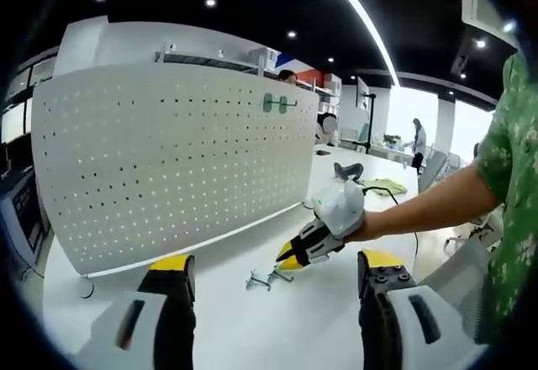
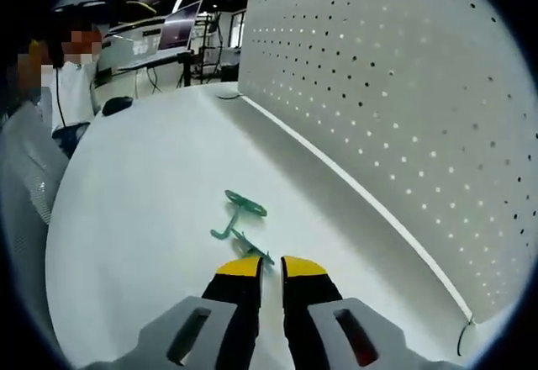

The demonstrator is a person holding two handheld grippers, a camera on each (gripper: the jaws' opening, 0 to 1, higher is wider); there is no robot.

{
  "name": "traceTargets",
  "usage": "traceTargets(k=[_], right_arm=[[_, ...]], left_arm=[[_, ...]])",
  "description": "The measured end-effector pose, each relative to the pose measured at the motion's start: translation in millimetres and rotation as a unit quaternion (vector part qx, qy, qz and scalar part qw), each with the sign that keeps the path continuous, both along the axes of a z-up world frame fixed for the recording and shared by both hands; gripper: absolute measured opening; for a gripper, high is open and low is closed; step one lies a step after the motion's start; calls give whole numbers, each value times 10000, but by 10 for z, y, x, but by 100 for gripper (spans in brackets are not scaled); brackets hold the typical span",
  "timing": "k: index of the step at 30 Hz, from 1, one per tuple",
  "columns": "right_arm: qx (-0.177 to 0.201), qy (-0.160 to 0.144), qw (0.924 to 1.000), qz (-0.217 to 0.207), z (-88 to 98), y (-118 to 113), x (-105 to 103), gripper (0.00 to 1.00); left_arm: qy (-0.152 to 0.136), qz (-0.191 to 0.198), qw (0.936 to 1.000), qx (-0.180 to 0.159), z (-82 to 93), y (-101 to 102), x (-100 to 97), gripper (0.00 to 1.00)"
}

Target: Insert the hook assembly into the mounting plate slot until the hook locks in place.

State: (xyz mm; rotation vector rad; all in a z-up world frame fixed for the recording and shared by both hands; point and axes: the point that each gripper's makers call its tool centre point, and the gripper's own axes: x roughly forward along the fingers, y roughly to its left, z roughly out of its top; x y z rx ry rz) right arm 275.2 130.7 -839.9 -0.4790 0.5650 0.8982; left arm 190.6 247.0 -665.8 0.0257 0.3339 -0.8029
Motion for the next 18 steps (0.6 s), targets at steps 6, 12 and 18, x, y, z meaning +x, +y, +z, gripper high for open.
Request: traceTargets(k=[6, 12, 18], right_arm=[[29, 91, 9999, 37, -34, 30, -81, 5], [60, 95, 9999, 25, -25, 33, -75, 4], [47, 135, 9999, 55, -27, 36, -98, 1]], left_arm=[[33, -8, 10000, -2, -24, -16, 0, 81], [30, -34, 10000, 11, -24, -34, 0, 81], [48, -57, 10000, 24, -39, -40, -1, 81]])
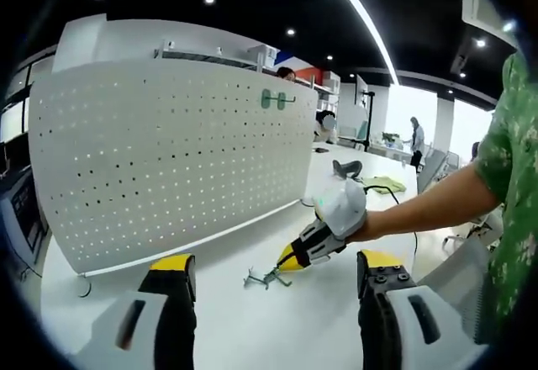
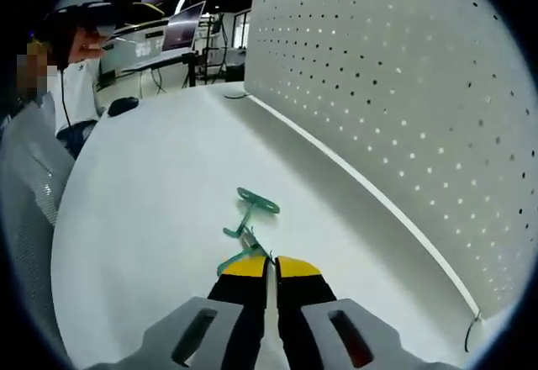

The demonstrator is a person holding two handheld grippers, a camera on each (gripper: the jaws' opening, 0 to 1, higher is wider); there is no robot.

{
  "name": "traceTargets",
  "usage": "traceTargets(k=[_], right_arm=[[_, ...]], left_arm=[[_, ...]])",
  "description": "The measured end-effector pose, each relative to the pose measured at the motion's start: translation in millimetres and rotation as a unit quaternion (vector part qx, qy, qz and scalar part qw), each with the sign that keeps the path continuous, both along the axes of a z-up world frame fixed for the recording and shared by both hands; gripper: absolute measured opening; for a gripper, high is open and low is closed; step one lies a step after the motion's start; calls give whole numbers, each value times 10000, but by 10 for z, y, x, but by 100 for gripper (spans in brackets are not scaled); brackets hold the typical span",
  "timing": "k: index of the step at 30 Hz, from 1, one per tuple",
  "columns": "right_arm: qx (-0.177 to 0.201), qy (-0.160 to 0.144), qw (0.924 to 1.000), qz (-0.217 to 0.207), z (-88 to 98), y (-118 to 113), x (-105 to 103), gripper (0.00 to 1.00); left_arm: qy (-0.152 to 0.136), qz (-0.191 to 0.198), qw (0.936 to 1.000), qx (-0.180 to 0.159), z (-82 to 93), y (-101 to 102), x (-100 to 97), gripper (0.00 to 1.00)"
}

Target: Insert the hook assembly into the mounting plate slot until the hook locks in place.

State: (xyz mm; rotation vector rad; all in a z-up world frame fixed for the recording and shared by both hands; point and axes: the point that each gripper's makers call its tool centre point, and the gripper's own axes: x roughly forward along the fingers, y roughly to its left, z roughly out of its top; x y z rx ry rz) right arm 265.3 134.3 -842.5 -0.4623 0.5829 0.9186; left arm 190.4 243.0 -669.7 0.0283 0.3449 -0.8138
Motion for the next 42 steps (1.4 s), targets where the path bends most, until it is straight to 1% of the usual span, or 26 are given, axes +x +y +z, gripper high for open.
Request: traceTargets(k=[13, 21, 32, 34, 37, 40, 42], right_arm=[[1, 7, 10000, 50, -37, 45, -37, 1], [148, 84, 9999, 25, 16, 72, -58, 0], [308, 446, 9985, -123, 98, 65, -116, 0], [477, 654, 9965, -231, 139, 76, -138, 0], [542, 738, 9954, -289, 192, 72, -145, 0], [630, 892, 9935, -327, 265, 87, -185, 0], [678, 923, 9929, -329, 321, 99, -205, 0]], left_arm=[[76, -48, 9999, 59, -62, 4, -35, 80], [105, -102, 9998, 102, -88, -15, -56, 80], [65, -220, 9995, 232, -117, -44, -91, 80], [44, -252, 9993, 265, -116, -47, -104, 79], [17, -298, 9991, 296, -114, -47, -119, 78], [-22, -325, 9990, 317, -106, -42, -129, 77], [-64, -356, 9988, 323, -93, -43, -138, 76]])
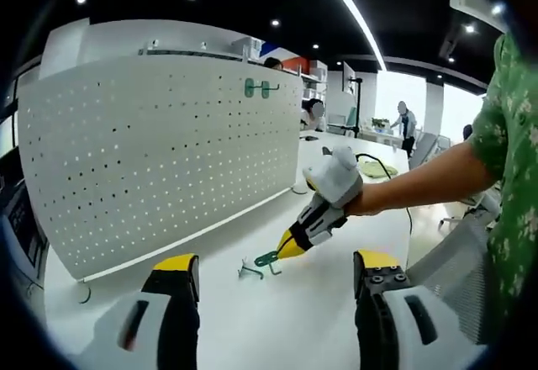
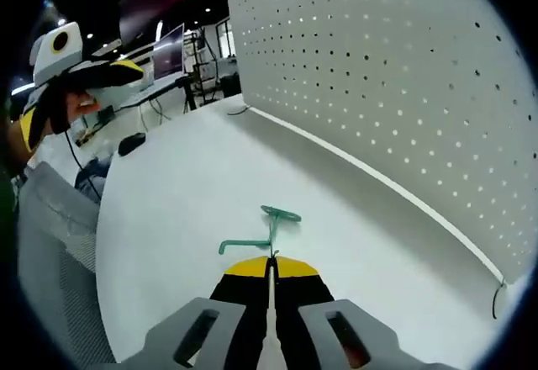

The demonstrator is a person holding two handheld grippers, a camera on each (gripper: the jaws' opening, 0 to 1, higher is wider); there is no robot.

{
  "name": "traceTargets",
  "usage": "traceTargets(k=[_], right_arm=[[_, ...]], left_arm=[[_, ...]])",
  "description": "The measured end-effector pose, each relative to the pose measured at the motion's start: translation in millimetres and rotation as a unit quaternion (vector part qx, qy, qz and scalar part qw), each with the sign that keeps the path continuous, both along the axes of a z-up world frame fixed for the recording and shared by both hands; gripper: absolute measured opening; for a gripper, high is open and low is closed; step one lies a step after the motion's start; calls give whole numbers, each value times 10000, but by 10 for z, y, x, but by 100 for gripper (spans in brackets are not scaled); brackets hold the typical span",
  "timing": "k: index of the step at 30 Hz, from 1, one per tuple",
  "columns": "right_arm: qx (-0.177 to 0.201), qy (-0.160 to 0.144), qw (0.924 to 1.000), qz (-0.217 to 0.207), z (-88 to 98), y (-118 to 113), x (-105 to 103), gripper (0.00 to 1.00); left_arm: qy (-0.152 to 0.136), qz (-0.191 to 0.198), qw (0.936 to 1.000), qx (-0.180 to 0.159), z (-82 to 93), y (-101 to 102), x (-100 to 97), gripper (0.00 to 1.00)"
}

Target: Insert the hook assembly into the mounting plate slot until the hook locks in place.

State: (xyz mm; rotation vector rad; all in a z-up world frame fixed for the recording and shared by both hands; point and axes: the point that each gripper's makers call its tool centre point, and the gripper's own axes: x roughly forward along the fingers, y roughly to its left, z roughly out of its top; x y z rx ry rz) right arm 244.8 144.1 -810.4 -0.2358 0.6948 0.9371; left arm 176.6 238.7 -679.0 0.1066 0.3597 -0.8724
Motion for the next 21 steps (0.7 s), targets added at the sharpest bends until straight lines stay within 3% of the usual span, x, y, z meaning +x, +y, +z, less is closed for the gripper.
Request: traceTargets(k=[13, 21], right_arm=[[244, 69, 9996, 139, 514, 185, -169, 0], [641, 259, 9974, 221, 956, 363, -391, 0]], left_arm=[[-417, -379, 9983, 153, 97, -6, -106, 67], [-696, -552, 9958, 225, 206, 20, -183, 60]])
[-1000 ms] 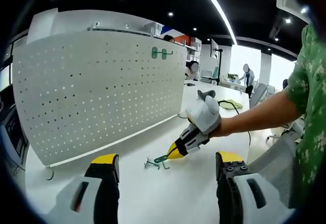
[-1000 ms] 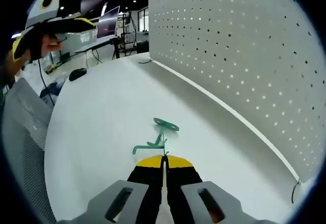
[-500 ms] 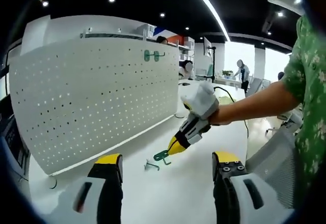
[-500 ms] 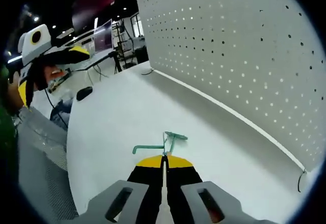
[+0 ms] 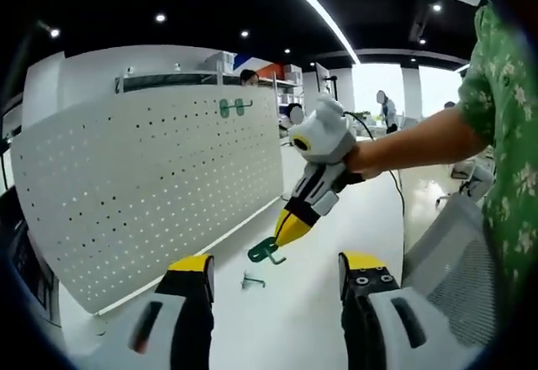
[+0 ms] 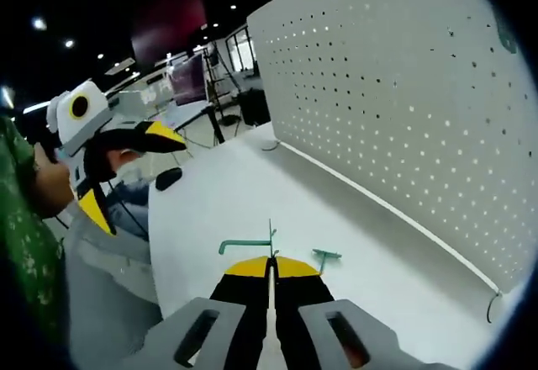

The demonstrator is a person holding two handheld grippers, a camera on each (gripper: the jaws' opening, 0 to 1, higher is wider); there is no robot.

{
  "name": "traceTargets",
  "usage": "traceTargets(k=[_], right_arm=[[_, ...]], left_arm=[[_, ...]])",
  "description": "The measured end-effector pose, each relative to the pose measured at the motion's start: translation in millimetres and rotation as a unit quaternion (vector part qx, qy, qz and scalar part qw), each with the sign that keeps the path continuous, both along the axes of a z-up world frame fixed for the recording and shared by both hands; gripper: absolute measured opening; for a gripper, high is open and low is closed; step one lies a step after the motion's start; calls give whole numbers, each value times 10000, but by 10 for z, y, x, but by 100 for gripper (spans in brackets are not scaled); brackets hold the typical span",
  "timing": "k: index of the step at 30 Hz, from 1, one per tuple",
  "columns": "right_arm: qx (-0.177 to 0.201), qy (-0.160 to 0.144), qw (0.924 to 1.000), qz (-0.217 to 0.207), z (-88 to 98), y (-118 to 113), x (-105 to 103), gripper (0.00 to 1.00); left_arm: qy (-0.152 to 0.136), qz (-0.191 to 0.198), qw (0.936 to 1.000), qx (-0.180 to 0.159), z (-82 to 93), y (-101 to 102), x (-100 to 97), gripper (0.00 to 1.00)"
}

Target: Insert the hook assembly into the mounting plate slot until the hook locks in place.

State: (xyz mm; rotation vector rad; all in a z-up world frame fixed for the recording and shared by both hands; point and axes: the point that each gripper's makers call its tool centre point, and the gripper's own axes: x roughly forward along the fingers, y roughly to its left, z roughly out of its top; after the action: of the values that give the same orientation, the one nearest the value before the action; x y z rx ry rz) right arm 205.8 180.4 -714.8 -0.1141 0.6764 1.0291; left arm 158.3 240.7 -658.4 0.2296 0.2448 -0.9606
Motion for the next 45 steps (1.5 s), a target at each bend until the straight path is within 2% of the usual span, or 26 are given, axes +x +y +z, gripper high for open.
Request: traceTargets(k=[6, 12, 18, 22, 32, 40, 45], right_arm=[[238, 99, 9997, 26, 196, 124, -134, 0], [201, 75, 9997, 141, 282, 205, -255, 0], [223, 75, 9995, 189, 375, 256, -327, 0], [180, 105, 9995, 231, 378, 282, -370, 0], [169, 320, 9989, 299, 340, 347, -487, 0], [248, 626, 9973, 299, 325, 361, -560, 0], [233, 677, 9969, 314, 318, 359, -572, 0]], left_arm=[[-283, -180, 9993, 148, 51, -6, -78, 51], [-543, -318, 9972, 400, 48, -16, -115, 42], [-649, -428, 9951, 618, -4, -30, -141, 38], [-834, -496, 9915, 871, -44, -36, -145, 35], [-1125, -649, 9858, 1069, -51, -100, -204, 26], [-1251, -742, 9817, 1228, -65, -117, -238, 19], [-1294, -828, 9789, 1349, -100, -128, -261, 14]])
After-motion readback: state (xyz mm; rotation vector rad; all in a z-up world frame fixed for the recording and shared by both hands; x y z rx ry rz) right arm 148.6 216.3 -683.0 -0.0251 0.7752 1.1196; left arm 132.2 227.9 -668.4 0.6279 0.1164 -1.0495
